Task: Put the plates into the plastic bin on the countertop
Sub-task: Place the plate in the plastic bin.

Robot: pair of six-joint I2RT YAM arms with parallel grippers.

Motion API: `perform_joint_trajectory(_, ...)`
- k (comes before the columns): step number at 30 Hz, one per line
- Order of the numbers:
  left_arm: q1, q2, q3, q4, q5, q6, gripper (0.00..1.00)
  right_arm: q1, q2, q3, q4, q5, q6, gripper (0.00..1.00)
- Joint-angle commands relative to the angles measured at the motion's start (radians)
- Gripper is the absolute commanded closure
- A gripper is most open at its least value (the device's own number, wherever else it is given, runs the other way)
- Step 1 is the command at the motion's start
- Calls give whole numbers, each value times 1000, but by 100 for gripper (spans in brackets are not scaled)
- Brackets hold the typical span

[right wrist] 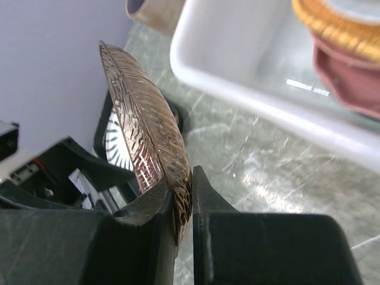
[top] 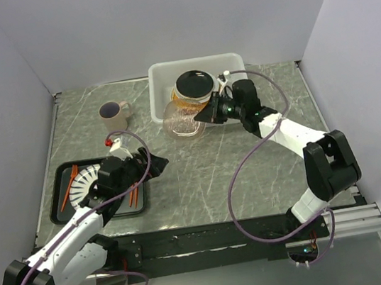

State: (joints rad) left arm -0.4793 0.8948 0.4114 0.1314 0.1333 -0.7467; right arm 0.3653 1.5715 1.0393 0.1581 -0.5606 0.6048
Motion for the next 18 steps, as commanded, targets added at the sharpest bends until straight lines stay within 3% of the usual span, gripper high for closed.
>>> perform_joint_trajectory(1, 4, 1, 7, 5, 6, 17, 1, -32, -41, 88, -6, 14, -11, 100)
perform_joint_trajectory(18, 2, -16, 26, -29, 3, 23, 1, -152, 48, 249, -25, -25, 10, 100)
